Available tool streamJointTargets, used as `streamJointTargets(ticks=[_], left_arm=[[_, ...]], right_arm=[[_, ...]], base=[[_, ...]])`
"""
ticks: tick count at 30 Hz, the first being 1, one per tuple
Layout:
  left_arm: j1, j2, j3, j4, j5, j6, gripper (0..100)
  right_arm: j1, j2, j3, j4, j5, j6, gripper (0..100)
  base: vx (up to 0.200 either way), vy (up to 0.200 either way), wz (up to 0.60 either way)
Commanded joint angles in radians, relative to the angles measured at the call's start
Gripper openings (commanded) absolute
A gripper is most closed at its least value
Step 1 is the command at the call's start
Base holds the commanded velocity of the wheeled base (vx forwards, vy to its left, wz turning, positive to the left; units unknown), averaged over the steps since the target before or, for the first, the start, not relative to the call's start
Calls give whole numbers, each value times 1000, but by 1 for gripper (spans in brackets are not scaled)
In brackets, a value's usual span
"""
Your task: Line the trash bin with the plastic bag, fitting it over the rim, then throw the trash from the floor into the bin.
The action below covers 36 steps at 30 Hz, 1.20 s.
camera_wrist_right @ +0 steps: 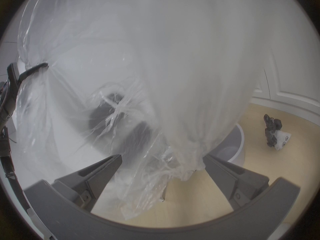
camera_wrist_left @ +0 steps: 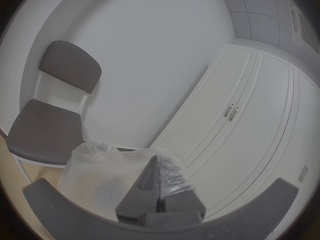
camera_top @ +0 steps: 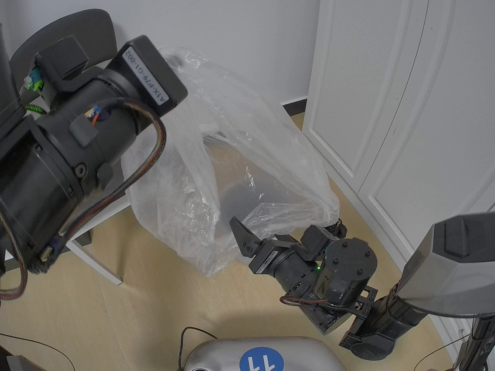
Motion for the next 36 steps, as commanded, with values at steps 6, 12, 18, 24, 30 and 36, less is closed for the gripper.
streamJointTargets(ticks=[6, 12, 18, 24, 30, 36], left_arm=[[0, -26, -9, 0, 4, 1, 0], [7, -21, -9, 0, 4, 1, 0], [27, -17, -10, 0, 5, 4, 0], [29, -18, -10, 1, 5, 6, 0], [29, -12, -9, 1, 5, 6, 0], [26, -9, -7, 1, 5, 6, 0]], right_arm=[[-33, 33, 15, -18, 29, -2, 100], [-60, 58, 55, -18, 53, -82, 100], [-99, 58, 127, -18, 115, -168, 100], [-137, 44, 159, -18, 130, -217, 100], [-166, 10, 175, -18, 162, -237, 100], [-142, -1, 166, -18, 161, -223, 100]], base=[[0, 0, 0], [0, 0, 0], [0, 0, 0], [0, 0, 0], [0, 0, 0], [0, 0, 0]])
